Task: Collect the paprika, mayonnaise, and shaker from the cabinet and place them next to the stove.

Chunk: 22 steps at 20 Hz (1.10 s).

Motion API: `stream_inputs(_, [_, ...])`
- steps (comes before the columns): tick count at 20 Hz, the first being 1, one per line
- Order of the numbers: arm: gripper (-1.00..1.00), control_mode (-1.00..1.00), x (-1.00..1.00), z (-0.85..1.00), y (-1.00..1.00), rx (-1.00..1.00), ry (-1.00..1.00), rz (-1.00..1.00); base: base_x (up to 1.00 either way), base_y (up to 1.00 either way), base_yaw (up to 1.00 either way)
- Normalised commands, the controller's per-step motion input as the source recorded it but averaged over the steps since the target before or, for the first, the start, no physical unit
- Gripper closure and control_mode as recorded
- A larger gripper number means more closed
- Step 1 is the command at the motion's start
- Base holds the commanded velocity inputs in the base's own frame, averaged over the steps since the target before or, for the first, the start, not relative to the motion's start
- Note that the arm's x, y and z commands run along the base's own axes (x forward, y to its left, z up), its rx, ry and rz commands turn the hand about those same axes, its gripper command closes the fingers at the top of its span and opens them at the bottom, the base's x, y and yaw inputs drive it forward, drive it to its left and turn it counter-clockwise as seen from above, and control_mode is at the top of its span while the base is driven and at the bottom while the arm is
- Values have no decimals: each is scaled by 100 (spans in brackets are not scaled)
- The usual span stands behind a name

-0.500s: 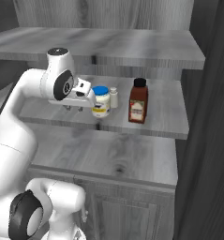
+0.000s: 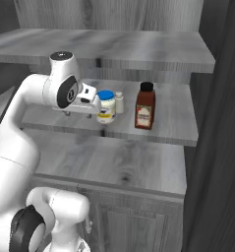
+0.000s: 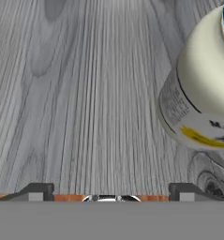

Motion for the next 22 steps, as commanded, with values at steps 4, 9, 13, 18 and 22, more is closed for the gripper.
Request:
stream_inputs(4, [-100, -100, -25, -7, -68, 14, -29, -2, 0, 0, 0])
stream_inputs(9, [-100, -100, -34, 0, -58, 7, -40, -1, 0, 0, 0])
stream_inputs(13, [-100, -100, -11, 0, -11, 0, -28, -4, 0, 0, 0])
stream_inputs(18, [-100, -100, 0, 1, 0, -2, -13, -2, 0, 0, 0])
stream_inputs(22, [-100, -100, 0, 16, 0, -3, -7, -5, 0, 0, 0])
